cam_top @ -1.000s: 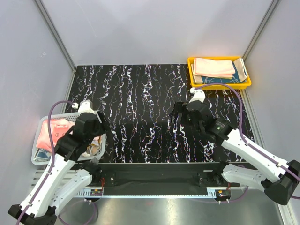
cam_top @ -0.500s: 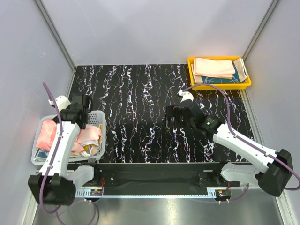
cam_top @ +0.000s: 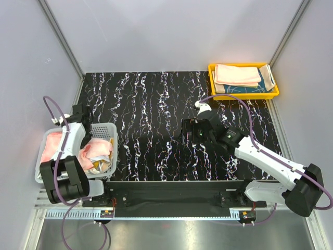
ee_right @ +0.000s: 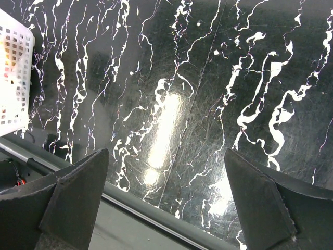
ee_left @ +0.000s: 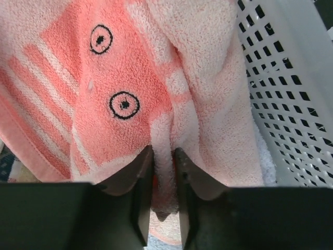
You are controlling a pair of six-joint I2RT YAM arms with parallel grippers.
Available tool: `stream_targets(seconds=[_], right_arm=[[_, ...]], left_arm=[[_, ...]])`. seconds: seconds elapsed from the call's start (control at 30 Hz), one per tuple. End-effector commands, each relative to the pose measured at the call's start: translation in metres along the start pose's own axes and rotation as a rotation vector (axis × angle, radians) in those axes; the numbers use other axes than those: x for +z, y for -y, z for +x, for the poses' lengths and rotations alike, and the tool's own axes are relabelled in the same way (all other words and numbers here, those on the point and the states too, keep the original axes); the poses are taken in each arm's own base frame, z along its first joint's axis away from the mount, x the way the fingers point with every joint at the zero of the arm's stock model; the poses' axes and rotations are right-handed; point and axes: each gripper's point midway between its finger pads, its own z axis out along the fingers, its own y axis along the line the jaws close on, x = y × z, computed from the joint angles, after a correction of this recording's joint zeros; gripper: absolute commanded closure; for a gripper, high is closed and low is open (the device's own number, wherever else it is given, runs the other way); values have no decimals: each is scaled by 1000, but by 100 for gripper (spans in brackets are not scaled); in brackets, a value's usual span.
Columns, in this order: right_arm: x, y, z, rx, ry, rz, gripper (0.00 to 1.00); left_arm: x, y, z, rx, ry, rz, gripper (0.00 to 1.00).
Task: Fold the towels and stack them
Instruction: Grab crumpled towel, then move the towel to the center of the board
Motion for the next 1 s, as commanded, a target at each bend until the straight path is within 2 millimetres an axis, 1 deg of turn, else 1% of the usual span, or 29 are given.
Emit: stream_targets(seconds=[0.0,0.03,0.07,0.1,0.13,0.17,0.2,0.23,0.27,0.33,0.37,0.4,0.43,0.47,0.5,0.53,0.57,0.6,0.63,0.67,0.7,0.73,0.77,0.8,0.83,0.87,0.9,0.93,0.97], right_arm=[[-5,-10,-14,-1,45,-40,0],[-6,-10,-15,-1,47,-39,0],[-7,-11,-18,-5,55,-38,0],[-7,-11,-20,-8,56,-33,0],[-7,-11,-21,-10,56,-31,0],[-10,-13,-26,-13,67,-34,0],[-10,-12,-28,-15,68,-24,0],[-12,-14,-33,-16,81,-25,0],[-13,-15,-35,-22,89,-24,0],[-17,-13,-45,-22,118,-8,0],[-19,-13,-48,-29,128,-1,0],[-20,-10,-52,-28,143,17,0],[-24,-11,-59,-29,160,23,0],[-26,-9,-62,-38,169,35,0],[-29,-5,-69,-38,197,64,0],[-32,-1,-71,-41,204,87,0],[-37,1,-79,-40,228,105,0],[-43,7,-84,-38,254,139,0],[-49,9,-91,-33,277,158,0],[-53,13,-94,-30,293,180,0],[-61,22,-98,-26,317,225,0],[-66,24,-102,-23,333,240,0],[-70,28,-104,-19,345,258,0],[-78,36,-106,-9,366,295,0],[-84,39,-108,-3,381,309,0],[-89,42,-109,14,395,320,0],[-99,50,-110,28,419,356,0],[-102,55,-108,37,427,372,0],[-110,60,-109,58,451,389,0]], left_arm=[[-16,13,-21,-45,63,112,85],[-22,14,-27,-50,78,130,100],[-27,14,-31,-47,88,145,100],[-39,16,-36,-40,108,194,100],[-46,18,-39,-36,121,228,100],[-56,21,-46,-39,145,274,100],[-72,23,-51,-28,174,339,100],[-84,26,-55,-22,199,383,100],[-102,33,-59,-6,229,440,100],[-133,42,-62,23,274,544,100],[-158,52,-62,51,293,619,100],[-173,60,-58,83,289,682,100],[-184,66,-57,101,290,714,100],[-204,79,-43,168,283,779,100],[-225,85,-45,180,302,831,100],[-240,92,-40,204,306,873,100],[-256,107,-21,279,286,927,100],[-273,113,-19,285,291,967,100],[-282,121,-10,319,285,990,100],[-294,135,14,397,267,1026,100],[-304,142,23,412,265,1047,100],[-312,150,36,440,253,1073,100],[-321,164,63,505,229,1101,100],[-327,171,77,529,211,1123,100],[-339,179,89,544,208,1154,100],[-348,184,114,602,194,1178,100],[-344,195,134,634,167,1160,100],[-347,205,151,645,143,1181,100],[-353,208,179,681,71,1222,100]])
